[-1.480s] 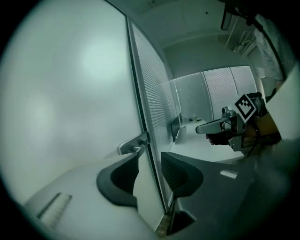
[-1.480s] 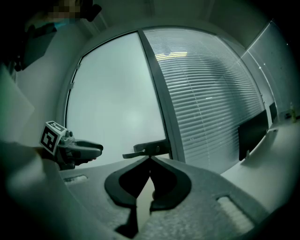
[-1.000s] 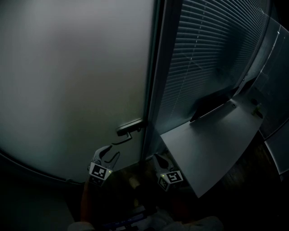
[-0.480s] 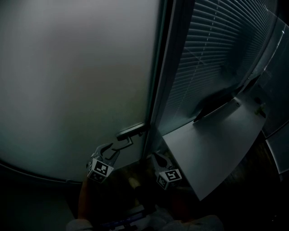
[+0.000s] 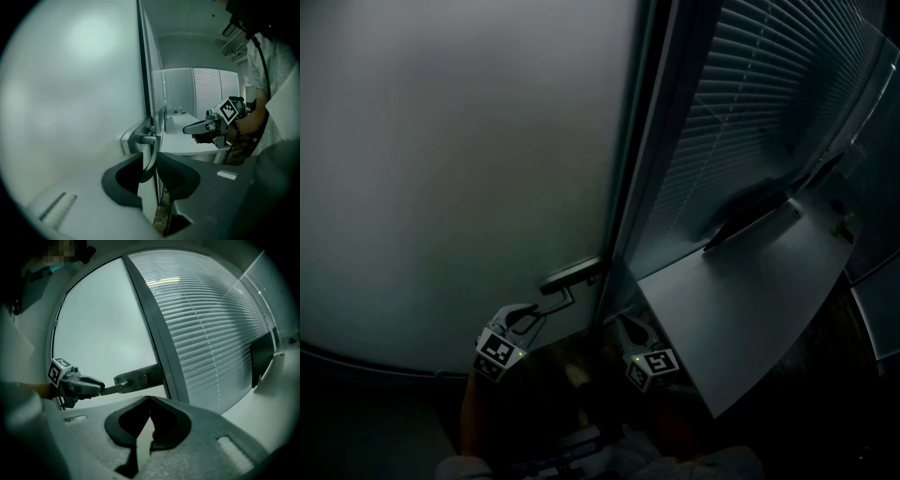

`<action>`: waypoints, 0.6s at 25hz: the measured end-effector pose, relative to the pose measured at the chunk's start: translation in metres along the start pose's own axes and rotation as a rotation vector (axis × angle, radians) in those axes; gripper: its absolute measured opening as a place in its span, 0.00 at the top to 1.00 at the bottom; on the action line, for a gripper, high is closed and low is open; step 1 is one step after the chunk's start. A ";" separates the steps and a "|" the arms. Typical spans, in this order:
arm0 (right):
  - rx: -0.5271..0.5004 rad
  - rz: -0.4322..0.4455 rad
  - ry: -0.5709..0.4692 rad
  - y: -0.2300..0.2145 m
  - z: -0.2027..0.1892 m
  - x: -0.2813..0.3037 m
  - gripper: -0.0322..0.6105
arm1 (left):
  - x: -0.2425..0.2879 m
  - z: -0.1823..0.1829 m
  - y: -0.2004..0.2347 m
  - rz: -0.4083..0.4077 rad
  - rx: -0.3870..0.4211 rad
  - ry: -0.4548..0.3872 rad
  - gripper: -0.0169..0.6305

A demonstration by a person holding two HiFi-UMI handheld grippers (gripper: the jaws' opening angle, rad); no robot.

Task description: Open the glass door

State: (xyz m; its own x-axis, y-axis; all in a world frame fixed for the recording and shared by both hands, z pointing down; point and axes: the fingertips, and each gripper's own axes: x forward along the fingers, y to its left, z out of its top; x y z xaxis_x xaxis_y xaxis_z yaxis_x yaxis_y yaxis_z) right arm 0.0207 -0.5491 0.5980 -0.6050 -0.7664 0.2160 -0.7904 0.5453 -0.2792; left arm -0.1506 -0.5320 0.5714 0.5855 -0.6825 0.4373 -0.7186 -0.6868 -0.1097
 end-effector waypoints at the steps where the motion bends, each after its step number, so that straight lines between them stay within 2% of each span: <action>1: 0.003 0.001 0.003 0.001 0.000 0.000 0.95 | -0.001 0.001 -0.001 -0.001 0.010 -0.001 0.83; 5: 0.002 0.007 0.013 0.003 -0.003 0.001 0.95 | -0.006 0.005 -0.003 0.012 0.027 -0.035 0.85; 9: -0.002 0.014 0.026 0.003 -0.011 0.007 0.95 | -0.002 0.002 -0.003 -0.005 0.035 -0.029 0.86; 15: -0.009 0.011 0.018 0.002 -0.013 0.012 0.95 | -0.001 -0.003 -0.001 0.017 -0.008 -0.073 0.86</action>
State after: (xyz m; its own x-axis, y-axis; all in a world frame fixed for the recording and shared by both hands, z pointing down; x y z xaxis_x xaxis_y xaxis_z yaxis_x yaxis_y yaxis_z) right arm 0.0109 -0.5528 0.6119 -0.6149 -0.7545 0.2296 -0.7847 0.5563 -0.2734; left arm -0.1512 -0.5297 0.5739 0.5988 -0.7106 0.3695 -0.7314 -0.6731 -0.1094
